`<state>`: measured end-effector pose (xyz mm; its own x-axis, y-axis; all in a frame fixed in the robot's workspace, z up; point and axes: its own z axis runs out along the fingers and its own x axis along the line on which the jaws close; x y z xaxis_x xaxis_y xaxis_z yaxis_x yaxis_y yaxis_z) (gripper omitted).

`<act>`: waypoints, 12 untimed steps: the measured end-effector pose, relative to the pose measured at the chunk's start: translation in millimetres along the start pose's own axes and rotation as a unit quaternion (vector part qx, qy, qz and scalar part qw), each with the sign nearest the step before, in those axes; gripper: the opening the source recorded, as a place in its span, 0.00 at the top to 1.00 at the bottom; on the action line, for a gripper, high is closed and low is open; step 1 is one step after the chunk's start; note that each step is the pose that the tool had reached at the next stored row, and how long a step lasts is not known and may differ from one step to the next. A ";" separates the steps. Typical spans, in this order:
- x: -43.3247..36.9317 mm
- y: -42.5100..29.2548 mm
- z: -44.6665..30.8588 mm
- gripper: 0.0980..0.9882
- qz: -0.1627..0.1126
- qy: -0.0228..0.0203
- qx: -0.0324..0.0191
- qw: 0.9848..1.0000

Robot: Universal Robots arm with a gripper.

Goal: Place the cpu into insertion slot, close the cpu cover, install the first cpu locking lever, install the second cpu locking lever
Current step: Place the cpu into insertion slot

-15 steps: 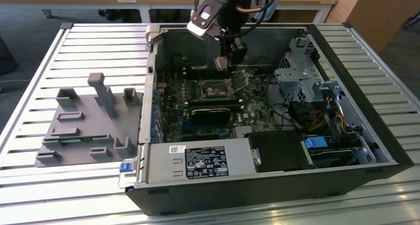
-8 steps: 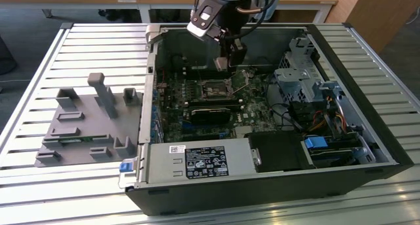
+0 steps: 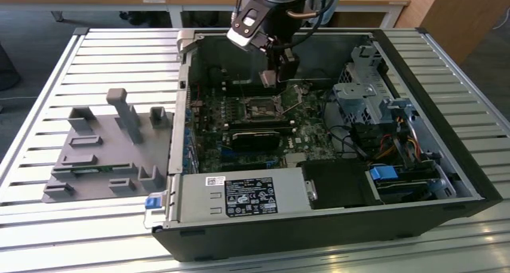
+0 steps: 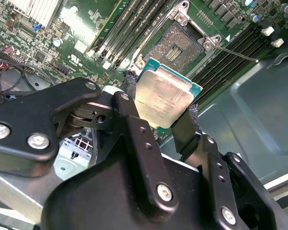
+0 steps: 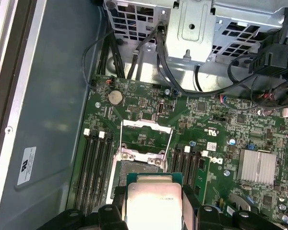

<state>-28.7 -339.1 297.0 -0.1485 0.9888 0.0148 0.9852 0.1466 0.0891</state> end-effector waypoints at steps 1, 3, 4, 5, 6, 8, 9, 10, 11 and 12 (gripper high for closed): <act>0.0 -0.1 0.8 0.50 0.000 0.000 0.000 1.000; 0.0 -0.3 2.9 0.50 0.000 -0.001 0.000 1.000; 0.1 -0.5 4.3 0.50 0.000 -0.002 0.000 1.000; 0.1 -0.7 6.0 0.50 0.000 -0.002 0.000 1.000; 0.1 -0.8 7.3 0.50 0.003 -0.002 0.000 1.000; 0.4 -1.0 9.8 0.50 0.014 -0.003 0.000 1.000; 0.4 -1.1 11.2 0.50 0.020 -0.004 0.000 1.000; 0.4 -1.3 12.7 0.50 0.029 -0.005 0.000 1.000; 0.4 -1.4 14.0 0.50 0.036 -0.005 0.000 0.999; 0.6 -1.5 15.2 0.50 0.041 -0.006 0.000 0.999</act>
<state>-29.0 -338.3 281.7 -0.0653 0.9978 0.0105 0.9940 0.0641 0.0883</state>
